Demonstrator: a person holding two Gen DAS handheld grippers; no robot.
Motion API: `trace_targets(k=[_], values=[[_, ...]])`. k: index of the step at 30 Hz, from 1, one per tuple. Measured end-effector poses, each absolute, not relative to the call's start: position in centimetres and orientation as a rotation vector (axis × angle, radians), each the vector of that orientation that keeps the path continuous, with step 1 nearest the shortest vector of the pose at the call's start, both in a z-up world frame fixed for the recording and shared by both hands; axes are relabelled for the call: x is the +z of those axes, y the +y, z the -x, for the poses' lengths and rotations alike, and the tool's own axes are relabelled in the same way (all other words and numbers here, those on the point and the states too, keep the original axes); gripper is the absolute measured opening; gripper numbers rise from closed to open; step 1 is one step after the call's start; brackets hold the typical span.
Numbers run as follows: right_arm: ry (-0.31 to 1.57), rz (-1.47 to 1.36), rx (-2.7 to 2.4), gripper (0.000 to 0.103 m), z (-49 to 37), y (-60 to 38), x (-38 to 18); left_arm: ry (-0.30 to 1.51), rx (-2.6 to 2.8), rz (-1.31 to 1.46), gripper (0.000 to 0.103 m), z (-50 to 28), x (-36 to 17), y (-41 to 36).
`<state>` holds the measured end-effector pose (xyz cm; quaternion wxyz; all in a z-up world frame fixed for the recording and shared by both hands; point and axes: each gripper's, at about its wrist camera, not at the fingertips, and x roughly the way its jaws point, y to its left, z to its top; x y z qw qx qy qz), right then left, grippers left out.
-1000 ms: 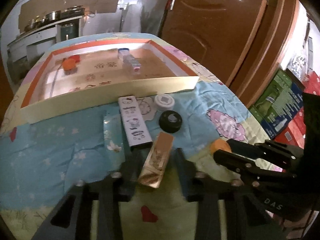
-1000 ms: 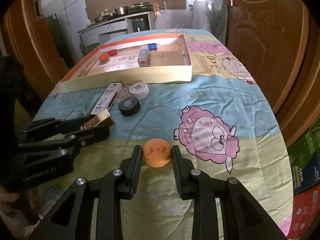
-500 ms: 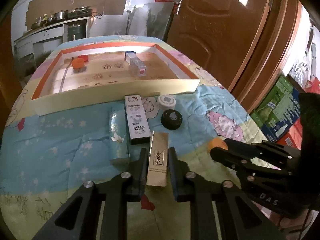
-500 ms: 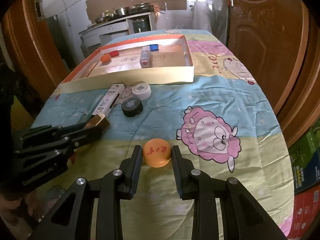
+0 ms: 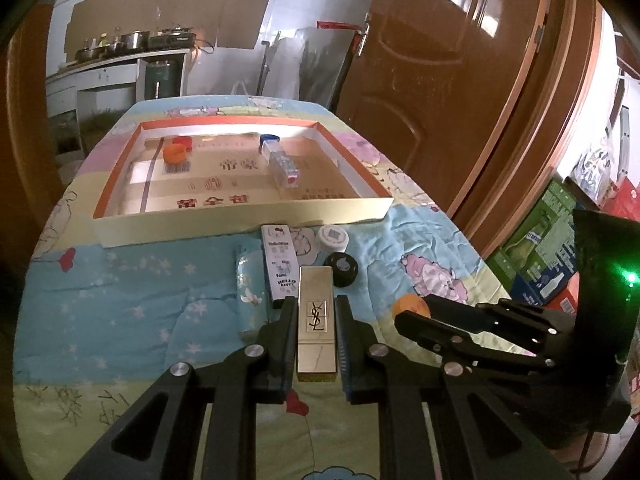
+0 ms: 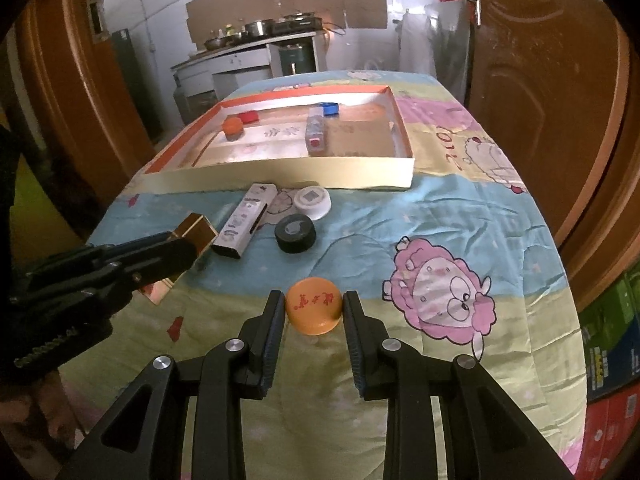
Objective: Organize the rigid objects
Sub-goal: 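Carry the gold lipstick and orange ball with both tools over the tray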
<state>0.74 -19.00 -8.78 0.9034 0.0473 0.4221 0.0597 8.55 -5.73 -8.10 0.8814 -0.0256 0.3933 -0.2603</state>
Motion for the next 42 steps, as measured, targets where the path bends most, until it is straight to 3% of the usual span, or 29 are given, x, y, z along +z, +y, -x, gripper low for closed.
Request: trace_targets(k=[42], values=[[0.784, -0.049, 0.217, 0.031, -6.4, -15.0, -3.6, 0.753, -0.264, 0.094, 0.018, -13.7, -3.1, -1.3]])
